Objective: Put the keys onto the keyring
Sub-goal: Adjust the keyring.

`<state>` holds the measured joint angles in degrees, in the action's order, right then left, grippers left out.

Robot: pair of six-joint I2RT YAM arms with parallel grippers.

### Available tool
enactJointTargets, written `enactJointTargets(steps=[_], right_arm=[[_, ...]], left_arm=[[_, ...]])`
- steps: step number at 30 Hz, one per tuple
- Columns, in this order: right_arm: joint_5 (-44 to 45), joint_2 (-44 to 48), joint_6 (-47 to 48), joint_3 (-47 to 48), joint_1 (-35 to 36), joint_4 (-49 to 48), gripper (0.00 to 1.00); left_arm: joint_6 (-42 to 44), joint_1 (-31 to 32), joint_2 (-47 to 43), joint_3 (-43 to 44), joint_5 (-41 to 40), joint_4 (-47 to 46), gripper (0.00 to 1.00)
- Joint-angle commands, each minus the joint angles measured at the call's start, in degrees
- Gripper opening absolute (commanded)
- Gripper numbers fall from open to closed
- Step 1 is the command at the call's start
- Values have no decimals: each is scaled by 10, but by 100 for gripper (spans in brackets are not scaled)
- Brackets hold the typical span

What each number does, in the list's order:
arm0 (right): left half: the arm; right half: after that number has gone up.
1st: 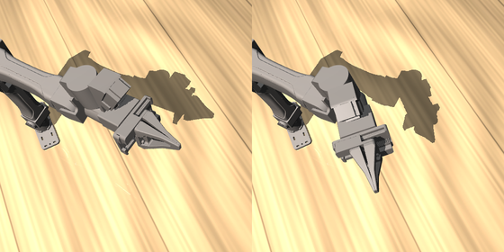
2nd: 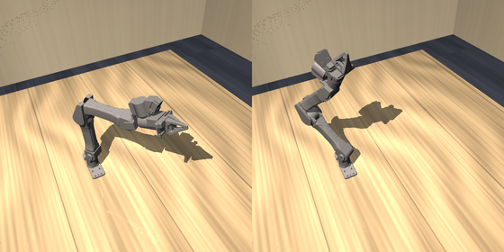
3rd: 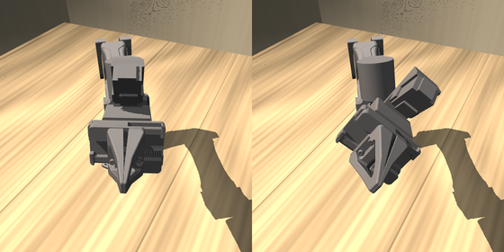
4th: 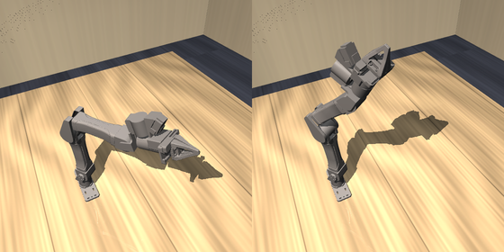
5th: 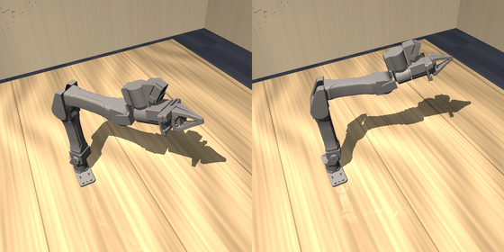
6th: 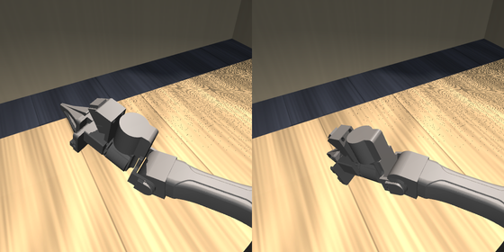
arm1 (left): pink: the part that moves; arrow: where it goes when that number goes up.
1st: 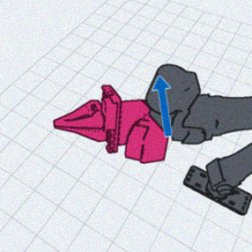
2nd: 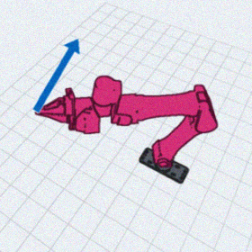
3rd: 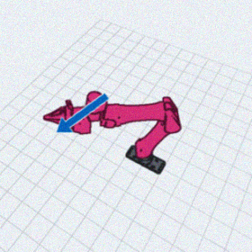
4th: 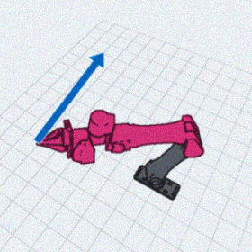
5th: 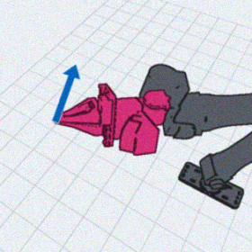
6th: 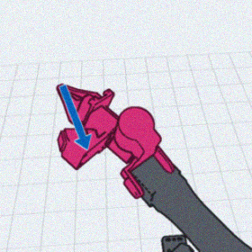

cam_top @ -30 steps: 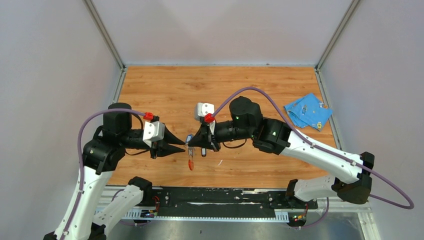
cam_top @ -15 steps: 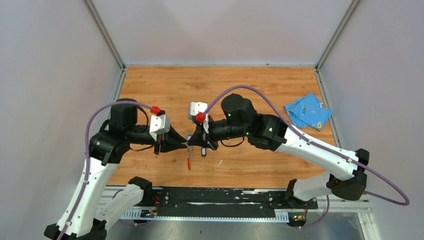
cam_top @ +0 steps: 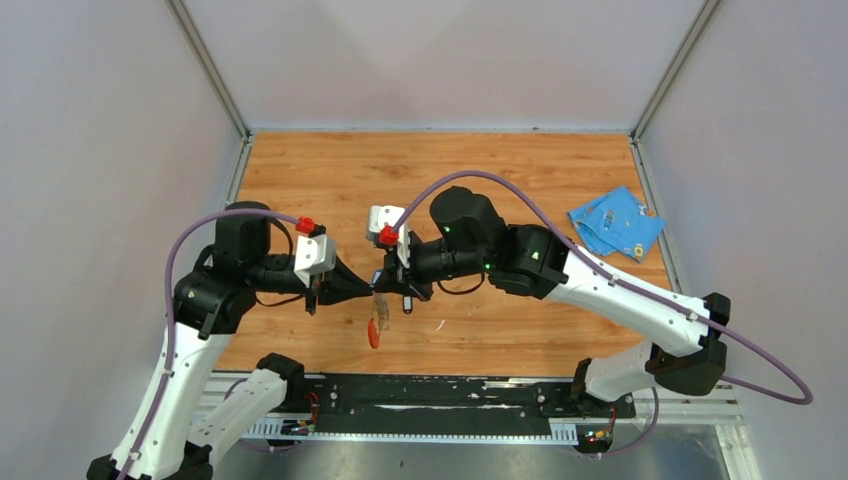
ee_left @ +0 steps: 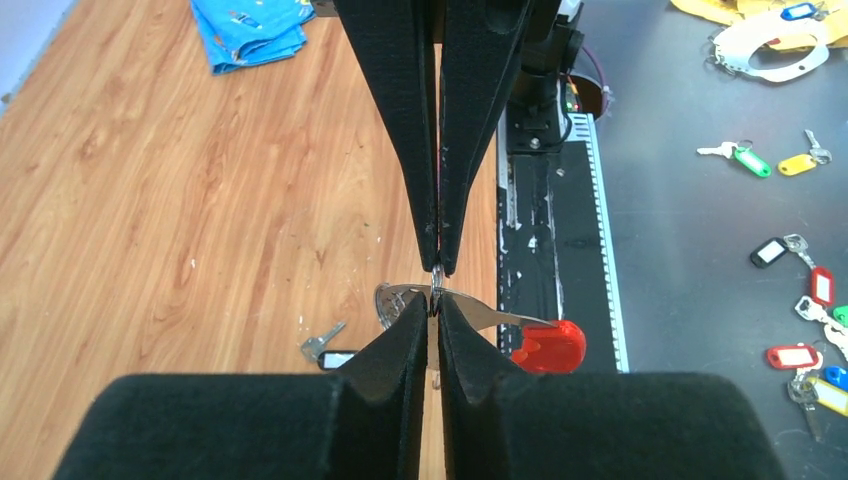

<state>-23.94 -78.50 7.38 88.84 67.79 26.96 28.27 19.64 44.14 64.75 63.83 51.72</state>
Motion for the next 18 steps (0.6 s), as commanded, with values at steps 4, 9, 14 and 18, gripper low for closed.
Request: enactJointTargets(steps=[4,9,14,18], right_arm=[[10,-32,10,65,17,55,1],[14,-47,11,90,20,79,0],[12,-58,6,111,22,95,0],[9,-54,3,111,22,97,1]], left_arm=[[1,6,-5,-17,-1,-1,9],[10,7,-12,-26,-16,-1,0],[22,7,-18,-40,-28,-1,0],[29,7,-14,-42,-32,0,0]])
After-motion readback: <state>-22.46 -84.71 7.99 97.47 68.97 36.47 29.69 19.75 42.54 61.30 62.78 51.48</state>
